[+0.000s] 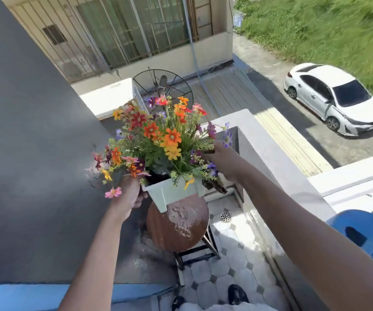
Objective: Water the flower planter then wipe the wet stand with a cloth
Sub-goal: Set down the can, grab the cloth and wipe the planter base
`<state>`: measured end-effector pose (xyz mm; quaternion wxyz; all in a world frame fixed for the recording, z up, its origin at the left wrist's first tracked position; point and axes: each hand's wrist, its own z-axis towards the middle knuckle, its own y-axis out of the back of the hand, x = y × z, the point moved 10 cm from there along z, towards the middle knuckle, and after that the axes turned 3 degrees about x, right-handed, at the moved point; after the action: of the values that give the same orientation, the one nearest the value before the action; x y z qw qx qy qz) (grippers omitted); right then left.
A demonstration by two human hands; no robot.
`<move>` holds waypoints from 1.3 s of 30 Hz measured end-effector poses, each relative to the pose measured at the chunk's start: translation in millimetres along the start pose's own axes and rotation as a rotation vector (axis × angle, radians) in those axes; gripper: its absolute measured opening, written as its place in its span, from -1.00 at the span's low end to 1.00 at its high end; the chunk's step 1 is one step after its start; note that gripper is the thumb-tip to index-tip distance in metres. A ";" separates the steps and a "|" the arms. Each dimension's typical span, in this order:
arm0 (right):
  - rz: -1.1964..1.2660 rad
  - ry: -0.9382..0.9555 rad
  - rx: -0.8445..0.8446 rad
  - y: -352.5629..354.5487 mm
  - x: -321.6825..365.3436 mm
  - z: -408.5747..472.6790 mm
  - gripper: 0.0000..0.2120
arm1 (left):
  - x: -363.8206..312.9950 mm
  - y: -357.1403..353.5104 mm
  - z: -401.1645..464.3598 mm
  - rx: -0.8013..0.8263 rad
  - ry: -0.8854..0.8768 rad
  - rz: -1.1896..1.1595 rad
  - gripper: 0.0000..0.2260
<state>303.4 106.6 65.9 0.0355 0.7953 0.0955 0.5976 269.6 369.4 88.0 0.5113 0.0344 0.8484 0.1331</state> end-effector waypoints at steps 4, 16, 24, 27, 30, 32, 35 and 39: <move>0.052 0.041 -0.160 -5.1 -12.8 -3.6 -0.67 | 10.2 -4.6 24.7 -0.019 -0.087 -0.108 -0.66; 0.153 0.167 -0.386 -24.5 -11.2 -23.9 -0.82 | 79.2 -85.2 12.0 0.162 0.203 -0.235 -0.76; 0.136 0.338 -0.202 -55.1 7.5 -26.8 -0.77 | 54.1 -87.6 -2.3 0.121 0.099 -0.351 -0.70; 0.095 0.347 -0.214 -56.9 6.5 -27.1 -0.84 | 47.4 -78.5 -2.3 0.109 0.091 -0.405 -0.69; 0.081 0.382 -0.258 -49.5 19.4 -22.6 -0.84 | 44.5 -73.0 -3.6 0.152 0.111 -0.508 -0.71; 0.046 0.406 -0.296 -40.0 25.8 -7.3 -0.79 | 46.2 -71.0 -5.6 0.185 0.138 -0.577 -0.71; 0.019 0.295 -0.375 -20.5 7.1 25.0 -0.84 | 42.6 -70.2 -11.2 0.223 0.126 -0.652 -0.71; -0.011 0.222 -0.382 -21.8 -20.1 21.2 -0.76 | 31.4 -67.9 -11.2 0.249 0.106 -0.738 -0.72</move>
<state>315.9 125.3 37.2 0.1781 0.7030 -0.0120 0.6884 250.1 308.0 48.3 0.4722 -0.2182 0.8385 -0.1622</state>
